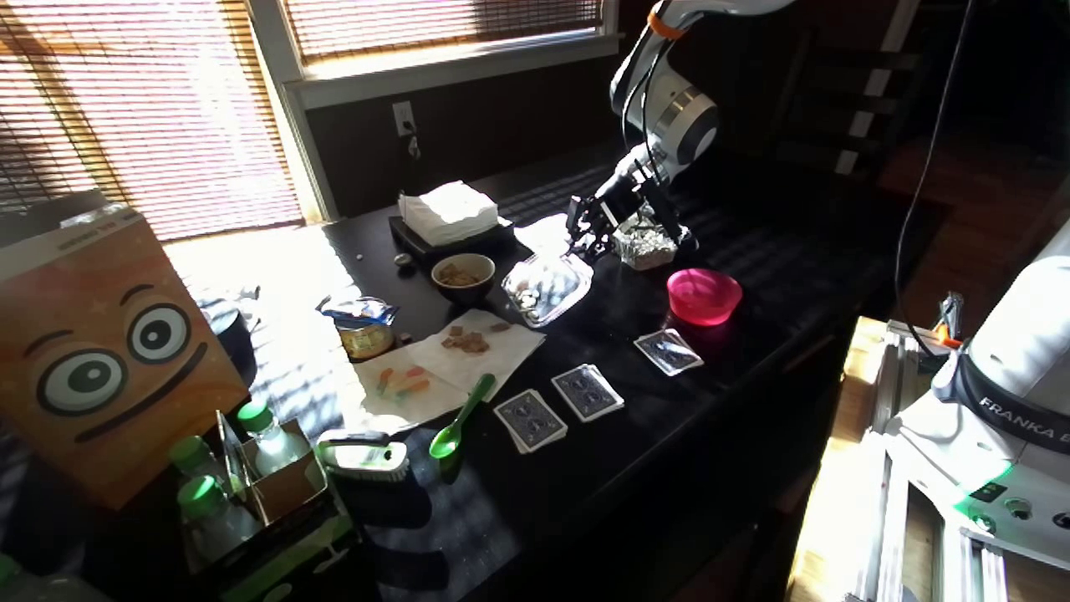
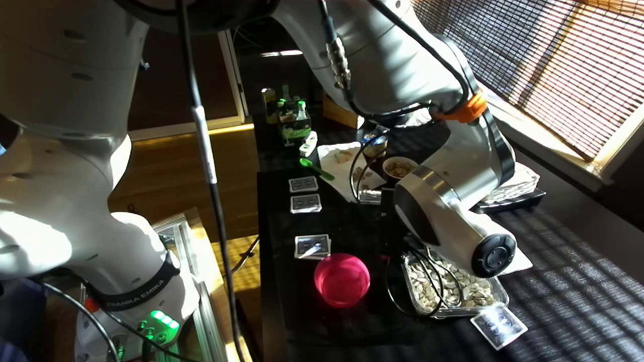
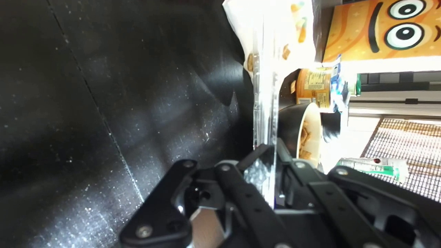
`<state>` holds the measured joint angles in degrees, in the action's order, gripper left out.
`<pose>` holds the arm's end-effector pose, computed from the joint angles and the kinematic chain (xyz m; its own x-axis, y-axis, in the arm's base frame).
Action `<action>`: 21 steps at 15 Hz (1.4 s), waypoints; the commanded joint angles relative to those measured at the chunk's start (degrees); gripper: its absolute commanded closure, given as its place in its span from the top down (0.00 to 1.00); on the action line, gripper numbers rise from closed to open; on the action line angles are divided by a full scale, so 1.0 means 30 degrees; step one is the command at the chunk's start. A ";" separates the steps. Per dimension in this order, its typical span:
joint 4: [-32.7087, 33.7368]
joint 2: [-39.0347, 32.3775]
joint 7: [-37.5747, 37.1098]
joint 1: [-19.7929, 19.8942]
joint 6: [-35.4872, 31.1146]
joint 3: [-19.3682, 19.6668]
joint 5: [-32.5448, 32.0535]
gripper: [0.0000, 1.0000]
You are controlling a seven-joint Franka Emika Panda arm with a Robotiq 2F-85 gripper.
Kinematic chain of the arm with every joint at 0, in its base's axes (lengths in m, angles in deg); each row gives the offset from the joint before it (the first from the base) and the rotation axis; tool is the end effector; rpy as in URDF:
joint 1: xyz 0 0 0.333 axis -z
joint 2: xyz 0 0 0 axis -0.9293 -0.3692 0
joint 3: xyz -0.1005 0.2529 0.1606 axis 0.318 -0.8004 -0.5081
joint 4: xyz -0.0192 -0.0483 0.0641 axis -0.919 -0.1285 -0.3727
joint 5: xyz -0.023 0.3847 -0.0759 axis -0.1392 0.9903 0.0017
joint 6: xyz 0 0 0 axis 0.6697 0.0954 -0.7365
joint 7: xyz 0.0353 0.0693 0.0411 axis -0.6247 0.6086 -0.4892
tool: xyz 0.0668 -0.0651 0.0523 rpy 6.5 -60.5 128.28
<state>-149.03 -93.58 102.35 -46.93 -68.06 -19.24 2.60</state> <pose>0.5164 -0.2087 0.1379 0.8693 -0.4793 -0.1207 -0.3572 -0.4404 -0.8237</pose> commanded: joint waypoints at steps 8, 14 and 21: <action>0.0086 0.0247 0.0418 -0.0203 0.1172 0.0514 0.0706 0.02; 0.0045 0.0356 0.0592 -0.0150 0.1470 0.0604 0.0929 0.02; -0.0074 0.0518 0.0993 -0.0129 0.1962 0.0829 0.1300 0.02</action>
<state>-148.77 -93.02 103.90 -46.91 -63.99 -17.84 4.63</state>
